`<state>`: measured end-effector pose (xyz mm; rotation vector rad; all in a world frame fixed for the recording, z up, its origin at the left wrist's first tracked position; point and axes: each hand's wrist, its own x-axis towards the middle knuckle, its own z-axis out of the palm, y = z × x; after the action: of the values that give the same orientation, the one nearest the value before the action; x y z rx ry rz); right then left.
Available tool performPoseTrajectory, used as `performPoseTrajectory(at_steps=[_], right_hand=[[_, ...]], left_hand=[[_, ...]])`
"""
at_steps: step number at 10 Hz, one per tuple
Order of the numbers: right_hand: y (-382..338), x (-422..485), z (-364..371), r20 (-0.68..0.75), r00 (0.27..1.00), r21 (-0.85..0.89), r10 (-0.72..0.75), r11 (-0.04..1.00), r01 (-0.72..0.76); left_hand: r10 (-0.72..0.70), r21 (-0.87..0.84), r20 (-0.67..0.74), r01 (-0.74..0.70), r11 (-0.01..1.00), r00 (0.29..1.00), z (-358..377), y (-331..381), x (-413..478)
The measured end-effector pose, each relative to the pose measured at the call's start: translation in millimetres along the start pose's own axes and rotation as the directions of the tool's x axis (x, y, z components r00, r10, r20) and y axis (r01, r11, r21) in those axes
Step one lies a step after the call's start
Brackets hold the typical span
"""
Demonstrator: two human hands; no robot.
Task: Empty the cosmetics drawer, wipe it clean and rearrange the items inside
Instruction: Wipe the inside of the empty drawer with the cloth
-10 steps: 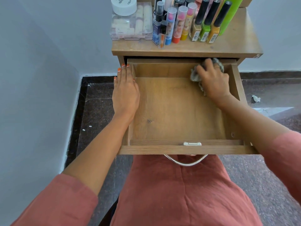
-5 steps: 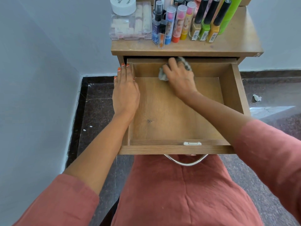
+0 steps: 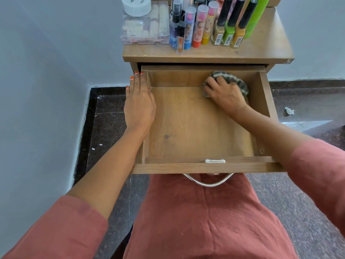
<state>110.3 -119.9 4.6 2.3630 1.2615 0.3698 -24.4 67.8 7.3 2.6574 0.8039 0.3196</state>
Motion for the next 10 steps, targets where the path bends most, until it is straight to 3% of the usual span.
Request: performPoseTrajectory(at_steps=[1, 2, 3, 4, 5, 6, 8, 10], right_hand=[[10, -11, 3, 0.071, 0.996, -0.014, 0.06, 0.998, -0.059], [15, -10, 7, -0.008, 0.992, -0.058, 0.124, 0.991, -0.125], [20, -7, 8, -0.056, 0.977, -0.005, 0.206, 0.978, -0.207], [27, -14, 3, -0.165, 0.918, 0.033, 0.361, 0.932, -0.36], [26, -19, 5, -0.186, 0.901, 0.154, 0.393, 0.917, -0.368], [22, -14, 2, -0.058, 0.892, 0.239, 0.449, 0.874, -0.424], [23, -14, 1, 0.045, 0.933, 0.402, 0.357, 0.848, -0.345], [-3, 2, -8, -0.007, 0.995, 0.685, 0.099, 0.726, -0.067]], left_hand=[[-0.002, 0.0, 0.005, 0.002, 1.0, 1.0, 0, 1, -1], [-0.003, -0.001, 0.004, 0.003, 1.0, 1.0, -1, 1, -1], [-0.006, 0.0, 0.007, 0.006, 1.0, 1.0, -1, 1, -1], [-0.009, 0.001, 0.008, 0.009, 1.0, 1.0, -1, 1, -1], [-0.014, -0.008, 0.016, 0.014, 1.0, 1.0, -1, 1, 0], [-0.011, -0.02, 0.015, 0.011, 1.0, 1.0, -1, 2, -1], [-0.011, -0.043, 0.01, 0.011, 0.999, 1.0, -1, 2, -1], [-0.013, -0.081, 0.015, 0.015, 0.997, 1.0, -1, 1, -1]])
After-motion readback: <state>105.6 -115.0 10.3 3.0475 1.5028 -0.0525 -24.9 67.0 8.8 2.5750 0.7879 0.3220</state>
